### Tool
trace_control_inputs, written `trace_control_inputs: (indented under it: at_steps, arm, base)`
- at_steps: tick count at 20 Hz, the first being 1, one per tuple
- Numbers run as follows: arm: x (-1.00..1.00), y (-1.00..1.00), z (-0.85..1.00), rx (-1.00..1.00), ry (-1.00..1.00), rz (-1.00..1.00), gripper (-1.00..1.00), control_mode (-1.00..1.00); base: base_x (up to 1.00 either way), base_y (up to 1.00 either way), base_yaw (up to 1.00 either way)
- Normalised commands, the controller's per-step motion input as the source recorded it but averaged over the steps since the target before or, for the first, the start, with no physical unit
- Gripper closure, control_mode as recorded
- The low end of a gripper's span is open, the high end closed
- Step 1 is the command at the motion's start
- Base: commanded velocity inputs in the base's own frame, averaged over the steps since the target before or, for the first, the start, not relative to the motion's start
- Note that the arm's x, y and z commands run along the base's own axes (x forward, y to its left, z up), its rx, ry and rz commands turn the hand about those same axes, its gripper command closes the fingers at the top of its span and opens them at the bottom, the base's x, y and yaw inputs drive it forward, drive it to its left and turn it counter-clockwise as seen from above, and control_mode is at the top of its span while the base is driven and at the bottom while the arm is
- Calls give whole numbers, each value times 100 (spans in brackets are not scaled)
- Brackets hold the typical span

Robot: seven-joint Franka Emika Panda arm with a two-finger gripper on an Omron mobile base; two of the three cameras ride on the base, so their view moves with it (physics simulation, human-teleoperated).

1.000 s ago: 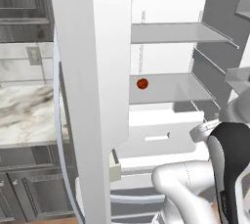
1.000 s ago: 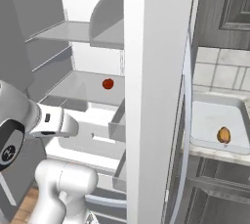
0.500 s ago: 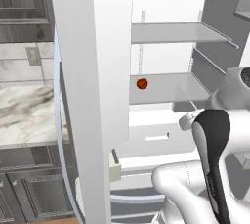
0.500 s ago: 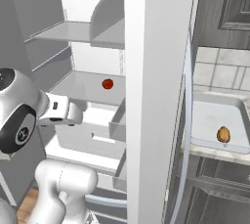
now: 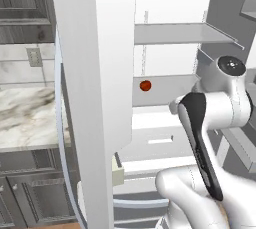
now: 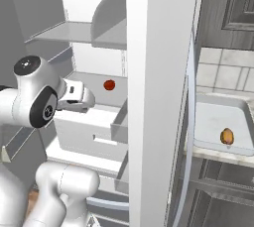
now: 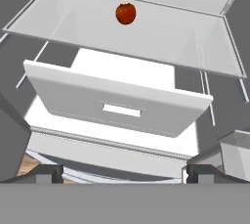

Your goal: Place one tomato and one chicken drumstick in each tupperware on the nearby counter, to pack two identical lunches.

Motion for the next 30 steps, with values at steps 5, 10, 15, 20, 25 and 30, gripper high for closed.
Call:
trace_control_inputs:
  at_steps: [5,10,15,20,25,30]
  arm:
    - [63,0,-28,0,-5,0,-100,-100]
    - [46,0,-37,0,-13,0,-100,-100]
    - [53,0,-5,0,-4,0,-100,-100]
    - [43,0,0,3,0,-3,-100,-100]
    - [30,0,0,4,0,-5,-100,-100]
    - [30,2,0,9,0,-7,-100,-100]
  base:
    - [0,0,0]
    - [0,0,0]
    - [0,0,0]
    - [0,0,0]
    - [0,0,0]
    - [0,0,0]
